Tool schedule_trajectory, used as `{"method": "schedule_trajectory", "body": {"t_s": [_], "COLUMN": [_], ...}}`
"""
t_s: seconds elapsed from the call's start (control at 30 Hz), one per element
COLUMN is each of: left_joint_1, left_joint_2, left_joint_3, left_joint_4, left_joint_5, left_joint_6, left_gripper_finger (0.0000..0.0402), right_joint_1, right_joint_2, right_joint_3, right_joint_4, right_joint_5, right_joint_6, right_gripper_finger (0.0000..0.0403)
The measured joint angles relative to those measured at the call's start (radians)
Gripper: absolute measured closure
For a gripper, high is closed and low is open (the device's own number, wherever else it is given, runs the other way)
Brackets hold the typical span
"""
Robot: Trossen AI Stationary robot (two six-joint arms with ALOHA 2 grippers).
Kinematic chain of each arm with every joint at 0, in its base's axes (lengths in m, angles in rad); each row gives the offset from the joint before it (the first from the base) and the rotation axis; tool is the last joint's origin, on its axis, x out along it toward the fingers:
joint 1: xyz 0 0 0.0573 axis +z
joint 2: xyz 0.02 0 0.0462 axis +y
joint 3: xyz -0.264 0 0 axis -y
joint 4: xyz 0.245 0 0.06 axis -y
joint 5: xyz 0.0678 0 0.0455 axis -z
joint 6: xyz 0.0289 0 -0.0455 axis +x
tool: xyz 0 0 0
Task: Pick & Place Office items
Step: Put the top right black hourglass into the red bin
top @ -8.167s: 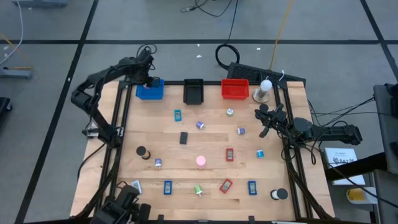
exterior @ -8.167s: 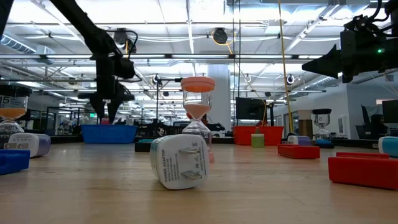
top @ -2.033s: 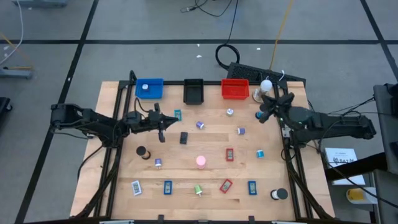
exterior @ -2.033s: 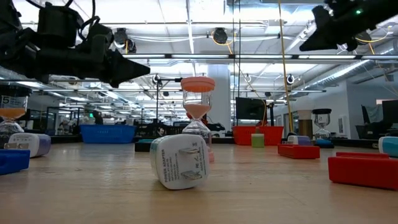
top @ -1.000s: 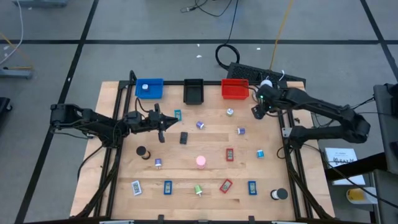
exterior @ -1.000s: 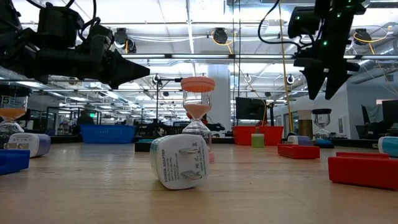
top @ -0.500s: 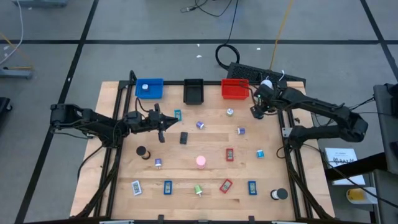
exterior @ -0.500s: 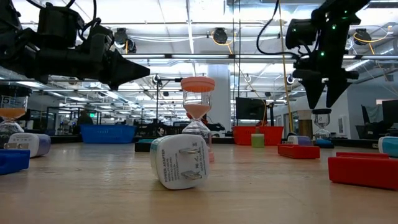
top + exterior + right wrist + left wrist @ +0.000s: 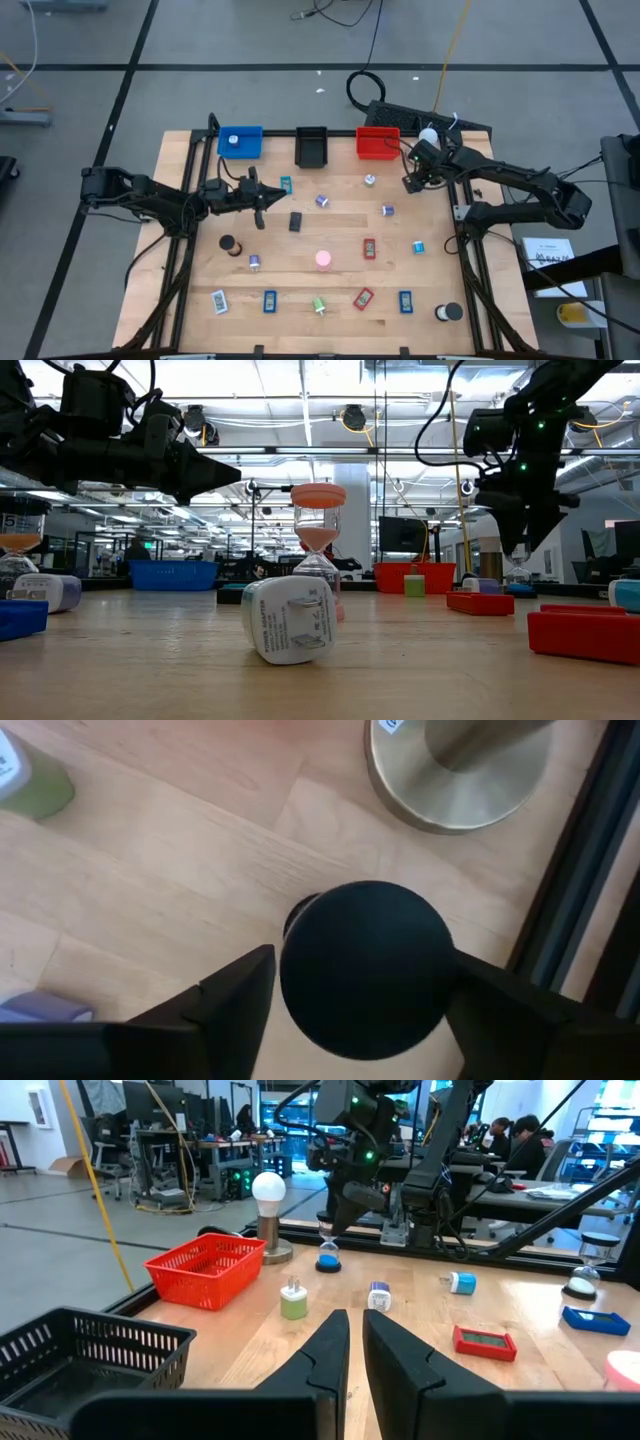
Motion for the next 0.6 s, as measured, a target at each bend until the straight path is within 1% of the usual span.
{"method": "schedule_trajectory", "body": {"t_s": [0.17, 0.3, 0.37, 0.47, 0.6], "left_joint_1": [0.0, 0.0, 0.0, 0.0, 0.0], "left_joint_2": [0.0, 0.0, 0.0, 0.0, 0.0], "left_joint_3": [0.0, 0.0, 0.0, 0.0, 0.0], "left_joint_4": [0.0, 0.0, 0.0, 0.0, 0.0], "left_joint_5": [0.0, 0.0, 0.0, 0.0, 0.0], "left_joint_6": [0.0, 0.0, 0.0, 0.0, 0.0], "left_gripper_finger": [0.036, 0.036, 0.036, 0.036, 0.036], "right_joint_1": [0.0, 0.001, 0.001, 0.001, 0.001], "right_joint_2": [0.0, 0.0, 0.0, 0.0, 0.008], "right_joint_3": [-0.003, 0.023, 0.057, 0.125, 0.245], "right_joint_4": [0.015, 0.011, 0.013, 0.007, -0.01], "right_joint_5": [0.0, -0.004, -0.038, -0.097, -0.104], "right_joint_6": [-0.001, -0.015, -0.016, -0.015, -0.009], "right_gripper_finger": [0.0203, 0.0204, 0.0204, 0.0203, 0.0201]}}
